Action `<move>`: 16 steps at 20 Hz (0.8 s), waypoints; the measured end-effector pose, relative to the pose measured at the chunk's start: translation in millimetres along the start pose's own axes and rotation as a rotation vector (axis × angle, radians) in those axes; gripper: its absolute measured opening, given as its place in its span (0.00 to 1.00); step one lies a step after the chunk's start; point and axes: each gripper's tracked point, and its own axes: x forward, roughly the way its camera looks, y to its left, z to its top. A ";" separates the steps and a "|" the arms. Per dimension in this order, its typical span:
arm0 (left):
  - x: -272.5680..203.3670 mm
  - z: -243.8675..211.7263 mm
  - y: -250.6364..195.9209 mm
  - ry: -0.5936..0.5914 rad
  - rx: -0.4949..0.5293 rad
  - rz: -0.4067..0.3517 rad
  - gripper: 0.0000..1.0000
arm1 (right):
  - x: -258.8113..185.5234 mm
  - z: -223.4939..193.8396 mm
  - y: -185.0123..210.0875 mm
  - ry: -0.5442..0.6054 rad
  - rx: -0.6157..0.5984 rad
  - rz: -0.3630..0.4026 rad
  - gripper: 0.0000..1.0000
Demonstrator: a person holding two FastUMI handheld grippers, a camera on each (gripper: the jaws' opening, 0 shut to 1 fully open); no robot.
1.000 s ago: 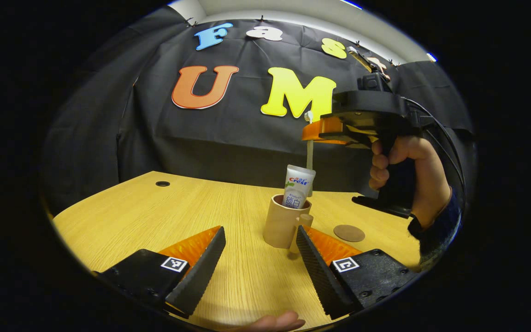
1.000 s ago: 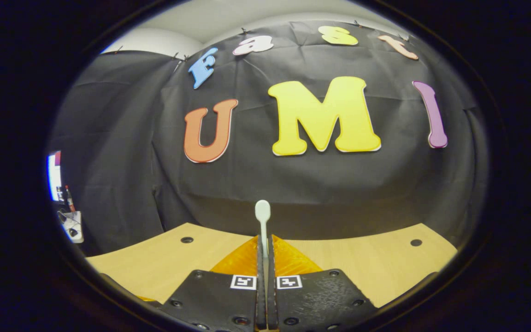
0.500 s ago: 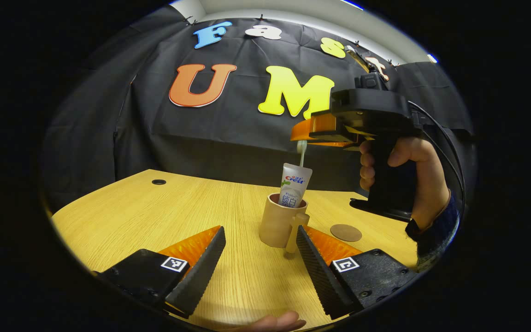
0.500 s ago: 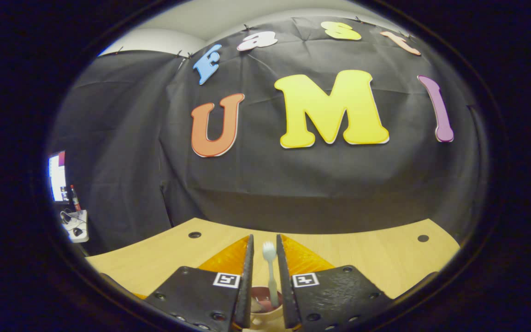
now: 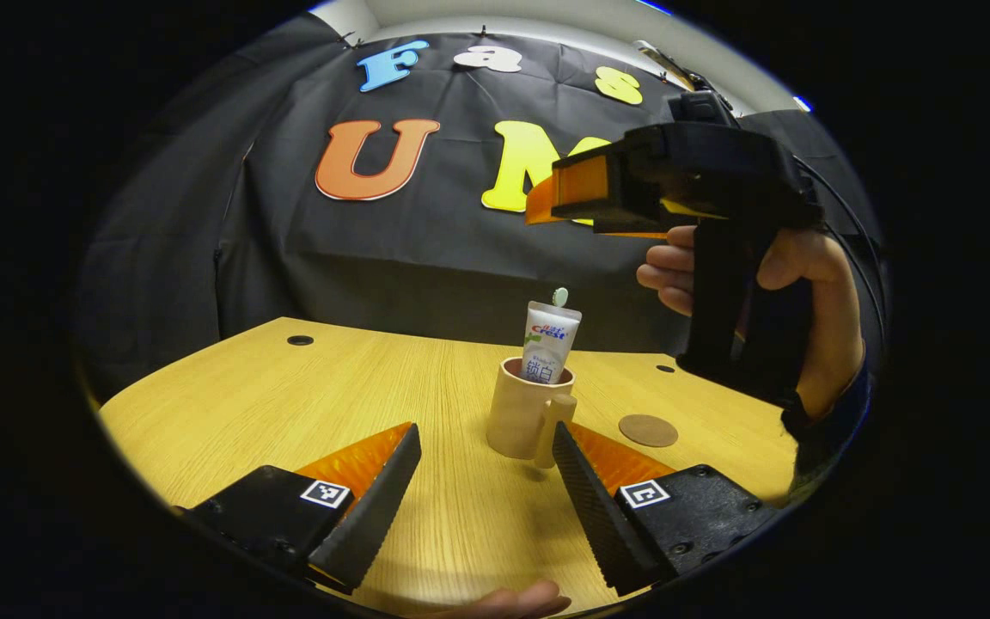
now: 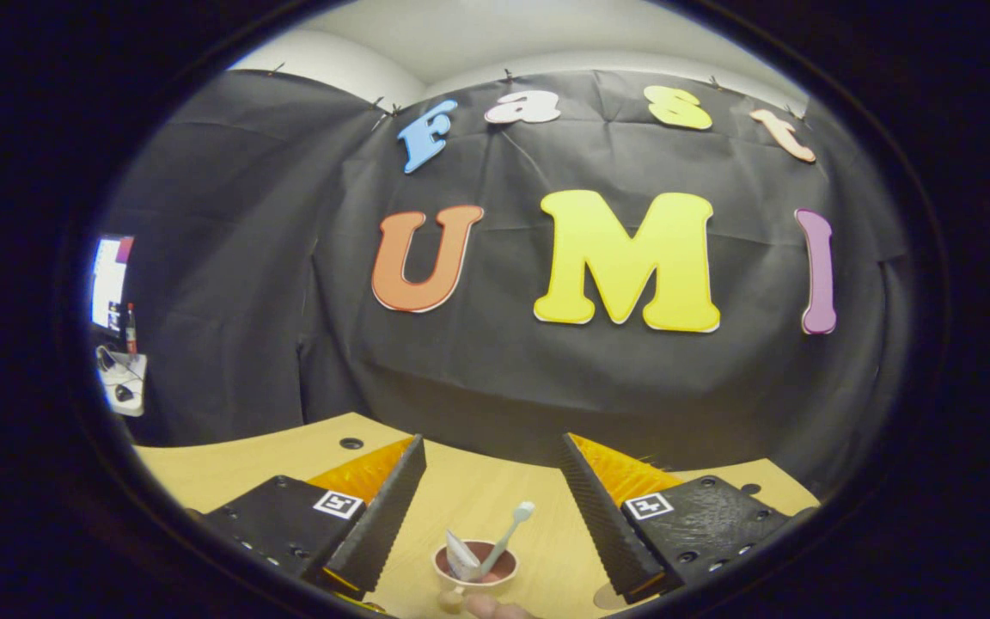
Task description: Put the toothbrush and toothpaste on the desktop into the cup, then pick up the cup and place it on the coaster on the desktop.
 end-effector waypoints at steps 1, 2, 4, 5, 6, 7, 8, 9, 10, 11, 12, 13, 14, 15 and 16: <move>-2.4 2.5 0.9 -0.006 0.005 0.003 0.98 | -5.2 5.4 -1.1 -0.007 0.003 -0.004 0.96; -4.0 4.0 1.3 -0.008 0.009 0.007 0.98 | -10.5 9.5 -3.6 -0.012 0.003 -0.012 0.94; -7.7 10.3 1.0 -0.013 0.015 0.005 0.89 | -23.8 19.2 -5.8 -0.024 0.004 -0.019 0.94; -8.1 15.9 1.6 -0.022 0.003 0.003 0.98 | -32.0 25.3 -7.6 -0.031 0.002 -0.023 0.94; -8.1 19.9 0.5 -0.023 -0.009 -0.002 0.98 | -41.5 31.7 -12.2 -0.041 -0.001 -0.034 0.96; -7.7 26.3 1.9 -0.024 -0.022 -0.001 0.98 | -52.1 38.8 -16.1 -0.053 -0.003 -0.044 0.96; -6.3 32.1 3.0 -0.017 -0.031 0.000 0.98 | -62.7 44.6 -20.4 -0.068 0.000 -0.054 0.96; -5.3 38.5 2.3 -0.008 -0.043 -0.007 0.98 | -73.2 50.4 -24.6 -0.078 0.003 -0.061 0.94; -2.4 43.3 -1.1 0.010 -0.054 -0.023 0.98 | -83.8 53.8 -27.6 -0.087 0.007 -0.066 0.94; -0.5 48.0 -4.9 0.034 -0.056 -0.043 0.98 | -94.7 57.3 -32.3 -0.093 0.011 -0.073 0.96; 0.4 53.2 -5.7 0.052 -0.055 -0.053 0.98 | -105.5 58.9 -37.0 -0.099 0.015 -0.077 0.95; 1.4 62.1 -2.8 0.058 -0.052 -0.053 0.98 | -115.8 60.8 -41.4 -0.104 0.018 -0.079 0.96; 2.3 69.7 -1.1 0.065 -0.050 -0.048 0.98 | -125.8 60.3 -46.9 -0.106 0.018 -0.086 0.94; 4.3 78.3 1.1 0.065 -0.048 -0.040 0.97 | -135.9 59.1 -52.9 -0.104 0.015 -0.094 0.94; 7.0 83.8 1.4 0.071 -0.042 -0.032 0.98 | -145.7 57.0 -58.0 -0.103 0.010 -0.101 0.94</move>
